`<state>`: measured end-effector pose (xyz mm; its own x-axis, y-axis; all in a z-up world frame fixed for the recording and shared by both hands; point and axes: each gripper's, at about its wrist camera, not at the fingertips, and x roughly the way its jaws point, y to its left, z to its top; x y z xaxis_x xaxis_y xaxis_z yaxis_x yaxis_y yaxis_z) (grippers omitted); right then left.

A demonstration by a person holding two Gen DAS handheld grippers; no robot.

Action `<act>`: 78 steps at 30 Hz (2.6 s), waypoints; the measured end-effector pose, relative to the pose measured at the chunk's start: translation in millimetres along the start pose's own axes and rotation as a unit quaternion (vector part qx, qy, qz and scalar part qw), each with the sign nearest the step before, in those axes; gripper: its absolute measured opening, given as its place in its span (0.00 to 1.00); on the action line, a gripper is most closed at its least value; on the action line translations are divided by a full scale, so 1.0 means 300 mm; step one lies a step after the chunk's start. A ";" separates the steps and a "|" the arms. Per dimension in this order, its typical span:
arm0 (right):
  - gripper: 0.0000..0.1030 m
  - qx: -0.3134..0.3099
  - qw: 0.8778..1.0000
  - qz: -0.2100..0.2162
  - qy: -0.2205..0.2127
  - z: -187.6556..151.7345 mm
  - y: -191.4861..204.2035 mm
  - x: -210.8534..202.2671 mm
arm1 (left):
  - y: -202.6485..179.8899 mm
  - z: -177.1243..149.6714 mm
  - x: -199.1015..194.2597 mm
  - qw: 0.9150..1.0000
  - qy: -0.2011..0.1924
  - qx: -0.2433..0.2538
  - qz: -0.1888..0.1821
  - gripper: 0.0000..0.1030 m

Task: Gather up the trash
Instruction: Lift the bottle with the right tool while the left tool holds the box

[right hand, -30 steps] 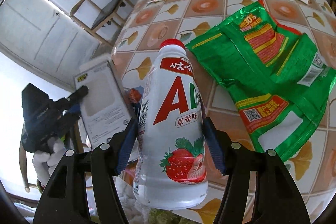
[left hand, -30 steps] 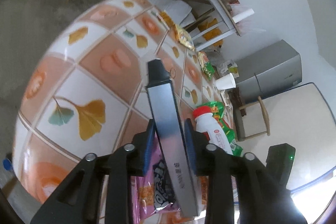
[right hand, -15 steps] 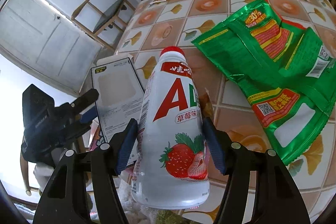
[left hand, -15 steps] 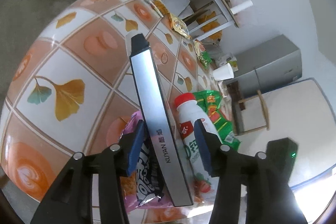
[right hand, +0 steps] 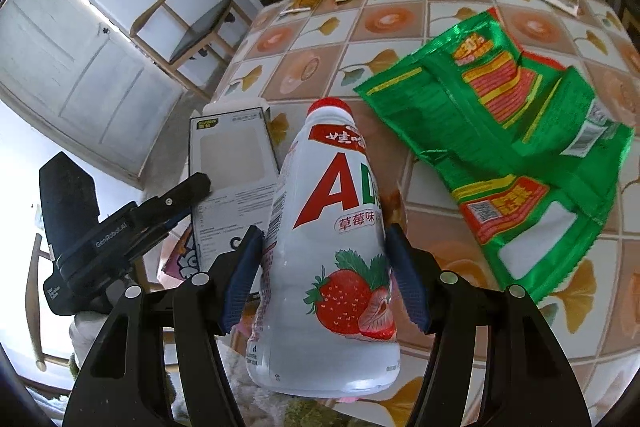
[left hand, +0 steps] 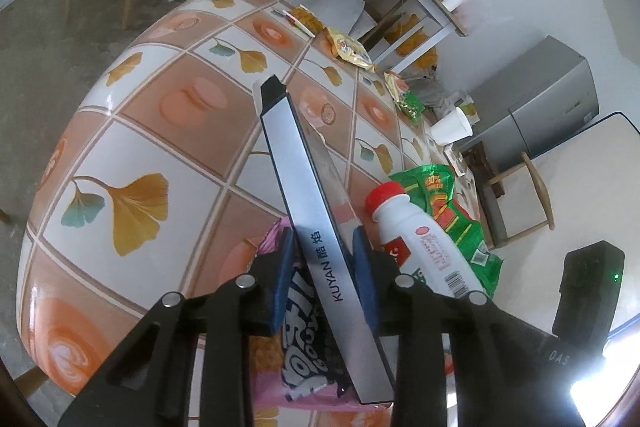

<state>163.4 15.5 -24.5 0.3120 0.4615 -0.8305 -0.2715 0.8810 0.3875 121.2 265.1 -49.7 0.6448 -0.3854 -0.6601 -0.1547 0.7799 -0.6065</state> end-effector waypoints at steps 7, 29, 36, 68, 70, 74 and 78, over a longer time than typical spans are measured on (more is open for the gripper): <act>0.58 -0.028 0.999 -0.021 0.017 0.018 0.011 0.012 | -0.021 -0.007 -0.039 1.000 -0.017 0.014 0.003 0.26; 0.59 0.004 1.000 -0.005 0.020 0.053 -0.016 0.037 | -0.033 0.009 -0.127 0.997 -0.059 0.038 0.011 0.23; 0.59 0.023 1.000 0.011 -0.003 0.063 -0.029 -0.007 | -0.061 0.014 -0.172 0.995 -0.083 0.055 0.015 0.22; 0.59 0.025 0.993 0.078 -0.080 0.066 -0.011 -0.240 | -0.231 -0.003 -0.336 0.978 -0.161 0.128 0.016 0.22; 0.59 0.024 0.992 0.085 -0.088 0.066 -0.009 -0.268 | -0.253 -0.002 -0.352 0.977 -0.167 0.134 0.009 0.22; 0.59 0.025 0.989 0.097 -0.110 0.064 -0.020 -0.338 | -0.305 0.002 -0.385 0.973 -0.176 0.148 -0.007 0.22; 0.59 0.035 0.983 0.109 -0.147 0.051 -0.057 -0.432 | -0.396 0.014 -0.408 0.968 -0.177 0.173 -0.039 0.22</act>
<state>141.6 -57.9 82.5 0.5050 0.6413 -0.5777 -0.3010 0.7582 0.5785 63.8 221.7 105.0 0.8702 -0.3035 -0.3881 0.1244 0.8976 -0.4229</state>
